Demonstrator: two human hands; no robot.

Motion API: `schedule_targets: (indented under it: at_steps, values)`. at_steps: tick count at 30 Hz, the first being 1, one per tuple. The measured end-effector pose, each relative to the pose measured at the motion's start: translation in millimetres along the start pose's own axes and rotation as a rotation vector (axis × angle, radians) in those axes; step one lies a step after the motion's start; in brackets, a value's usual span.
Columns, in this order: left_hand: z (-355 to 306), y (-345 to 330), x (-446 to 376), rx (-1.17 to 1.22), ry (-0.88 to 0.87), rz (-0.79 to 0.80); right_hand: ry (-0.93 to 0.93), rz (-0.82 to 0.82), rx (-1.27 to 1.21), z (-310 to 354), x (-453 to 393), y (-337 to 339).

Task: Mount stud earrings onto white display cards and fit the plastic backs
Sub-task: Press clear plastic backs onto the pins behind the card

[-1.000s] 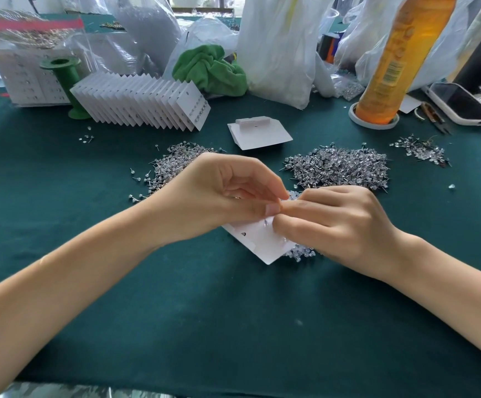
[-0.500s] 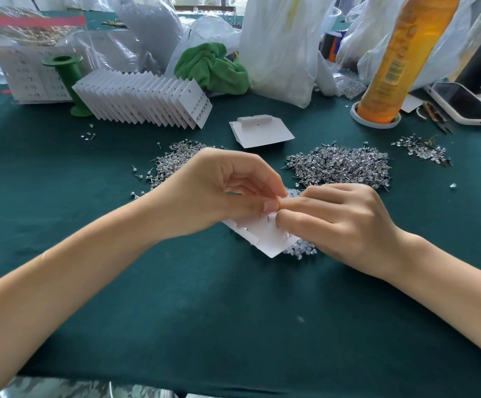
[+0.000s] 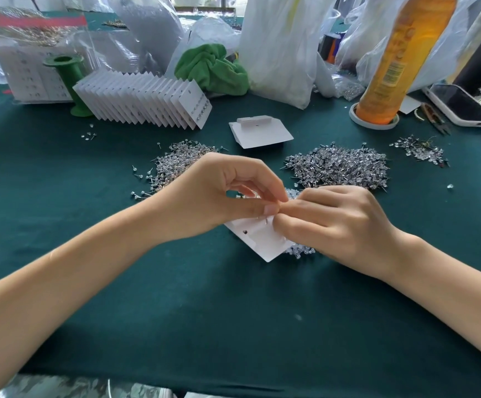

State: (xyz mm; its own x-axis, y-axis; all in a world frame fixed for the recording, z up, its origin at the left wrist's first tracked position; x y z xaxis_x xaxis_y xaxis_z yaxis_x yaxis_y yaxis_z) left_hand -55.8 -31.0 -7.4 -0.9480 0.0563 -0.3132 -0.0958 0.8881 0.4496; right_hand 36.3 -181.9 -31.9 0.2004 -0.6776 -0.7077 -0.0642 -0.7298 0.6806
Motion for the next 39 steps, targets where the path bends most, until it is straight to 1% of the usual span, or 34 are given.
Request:
schedule_targets:
  at_steps: [11,17,22,29,39]
  values:
    - [0.2,1.6,0.4,-0.056,-0.008,0.033,0.016,-0.022,0.01,2.8,-0.1,0.4]
    - [-0.3,1.6,0.6,-0.037,-0.016,0.043,-0.08,-0.015,-0.057,0.2,0.5,1.2]
    - [0.5,0.3,1.1,-0.009,0.002,0.033,-0.157,0.032,-0.097,-4.2,3.5,0.5]
    - [-0.4,-0.9,1.6,-0.051,-0.015,0.034,-0.142,0.054,-0.104,-5.5,6.5,-4.9]
    - [1.9,-0.1,1.1,-0.071,0.006,0.055,-0.113,0.061,-0.096,-5.5,6.5,-4.7]
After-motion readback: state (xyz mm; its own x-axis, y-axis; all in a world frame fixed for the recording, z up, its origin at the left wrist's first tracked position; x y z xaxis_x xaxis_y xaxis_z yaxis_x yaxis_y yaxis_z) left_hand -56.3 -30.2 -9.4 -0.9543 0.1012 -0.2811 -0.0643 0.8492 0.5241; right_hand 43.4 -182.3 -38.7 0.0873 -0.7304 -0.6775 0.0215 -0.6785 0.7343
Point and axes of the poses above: each hand's wrist, its own x-axis away from the middle knuckle, its own y-axis out of the back of the hand, z = x × y, the point moved 2 cm from there along -x, towards the middle knuckle, and after that the axes turned 6 degrees about -y, right-handed, at the moved point
